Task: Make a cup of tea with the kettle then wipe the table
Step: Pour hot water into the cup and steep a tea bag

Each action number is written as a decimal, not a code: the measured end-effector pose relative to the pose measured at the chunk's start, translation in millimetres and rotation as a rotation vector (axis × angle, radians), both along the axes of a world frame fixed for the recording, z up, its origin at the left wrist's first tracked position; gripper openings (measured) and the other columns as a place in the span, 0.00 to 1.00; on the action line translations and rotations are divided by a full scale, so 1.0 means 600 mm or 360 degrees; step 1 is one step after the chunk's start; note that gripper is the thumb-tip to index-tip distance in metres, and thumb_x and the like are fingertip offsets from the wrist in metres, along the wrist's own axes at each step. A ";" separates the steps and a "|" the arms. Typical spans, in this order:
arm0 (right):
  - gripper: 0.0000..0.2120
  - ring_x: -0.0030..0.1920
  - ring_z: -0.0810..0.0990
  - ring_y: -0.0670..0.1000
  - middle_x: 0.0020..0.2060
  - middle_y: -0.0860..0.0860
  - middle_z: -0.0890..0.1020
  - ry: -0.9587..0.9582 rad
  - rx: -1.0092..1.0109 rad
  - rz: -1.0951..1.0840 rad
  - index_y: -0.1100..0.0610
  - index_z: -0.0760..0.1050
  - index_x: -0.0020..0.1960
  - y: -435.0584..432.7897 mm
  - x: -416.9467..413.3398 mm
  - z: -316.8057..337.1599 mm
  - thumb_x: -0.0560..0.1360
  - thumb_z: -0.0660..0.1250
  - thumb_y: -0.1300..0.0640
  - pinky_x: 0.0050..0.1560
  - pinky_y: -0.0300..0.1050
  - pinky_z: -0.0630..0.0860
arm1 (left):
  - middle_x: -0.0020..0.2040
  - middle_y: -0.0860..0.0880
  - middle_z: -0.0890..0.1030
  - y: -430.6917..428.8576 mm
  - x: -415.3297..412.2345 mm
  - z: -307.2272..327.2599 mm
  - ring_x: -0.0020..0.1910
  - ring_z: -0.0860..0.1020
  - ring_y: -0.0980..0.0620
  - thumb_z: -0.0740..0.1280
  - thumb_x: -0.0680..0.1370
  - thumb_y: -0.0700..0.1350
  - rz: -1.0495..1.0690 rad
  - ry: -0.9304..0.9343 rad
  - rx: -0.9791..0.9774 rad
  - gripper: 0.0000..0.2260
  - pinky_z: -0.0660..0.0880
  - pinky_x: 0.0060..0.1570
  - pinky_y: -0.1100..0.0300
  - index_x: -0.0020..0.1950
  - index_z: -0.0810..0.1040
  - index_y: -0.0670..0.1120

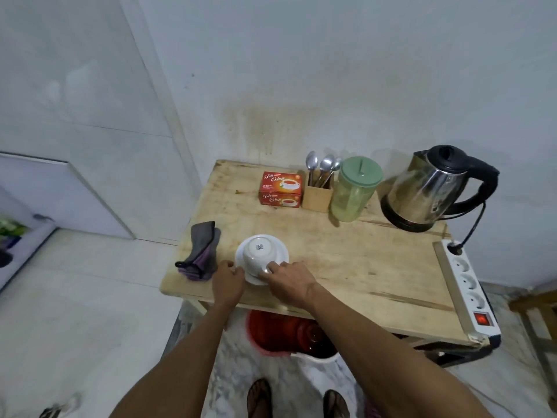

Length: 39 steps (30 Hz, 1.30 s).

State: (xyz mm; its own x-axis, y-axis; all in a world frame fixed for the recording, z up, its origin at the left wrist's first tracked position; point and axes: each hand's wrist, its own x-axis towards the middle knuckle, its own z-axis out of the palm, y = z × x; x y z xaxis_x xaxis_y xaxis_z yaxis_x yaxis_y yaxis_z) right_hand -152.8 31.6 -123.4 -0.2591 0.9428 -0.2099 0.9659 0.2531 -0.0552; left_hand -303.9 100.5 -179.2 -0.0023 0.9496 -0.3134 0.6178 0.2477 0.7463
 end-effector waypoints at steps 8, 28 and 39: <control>0.13 0.46 0.82 0.60 0.53 0.59 0.81 -0.0334 -0.0009 0.0019 0.56 0.77 0.60 0.022 -0.029 -0.020 0.81 0.57 0.53 0.35 0.48 0.66 | 0.47 0.41 0.82 0.012 -0.003 -0.019 0.46 0.80 0.40 0.65 0.74 0.39 -0.0035 -0.0147 -0.0148 0.08 0.77 0.47 0.49 0.51 0.78 0.38; 0.08 0.43 0.76 0.61 0.47 0.60 0.78 0.0817 0.0151 -0.0875 0.61 0.71 0.56 0.044 -0.025 0.023 0.79 0.59 0.61 0.39 0.49 0.68 | 0.38 0.35 0.84 0.016 -0.004 -0.003 0.31 0.82 0.42 0.66 0.74 0.40 0.0002 -0.0279 -0.0255 0.04 0.78 0.39 0.51 0.40 0.74 0.42; 0.12 0.25 0.76 0.48 0.28 0.54 0.77 0.2102 -0.0085 -0.1799 0.59 0.71 0.40 0.029 -0.046 0.004 0.79 0.54 0.58 0.26 0.38 0.71 | 0.42 0.35 0.84 0.020 -0.010 0.000 0.26 0.80 0.51 0.66 0.77 0.39 0.0002 -0.0362 -0.0312 0.05 0.77 0.33 0.59 0.51 0.76 0.40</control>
State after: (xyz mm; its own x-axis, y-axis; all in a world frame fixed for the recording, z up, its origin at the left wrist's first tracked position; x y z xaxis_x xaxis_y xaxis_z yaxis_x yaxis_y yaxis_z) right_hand -180.2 49.0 -120.9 0.4593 0.7645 -0.4523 -0.0479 -0.4871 -0.8720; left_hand -309.7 112.3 -179.2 0.0881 0.8709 -0.4836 0.4399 0.4015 0.8033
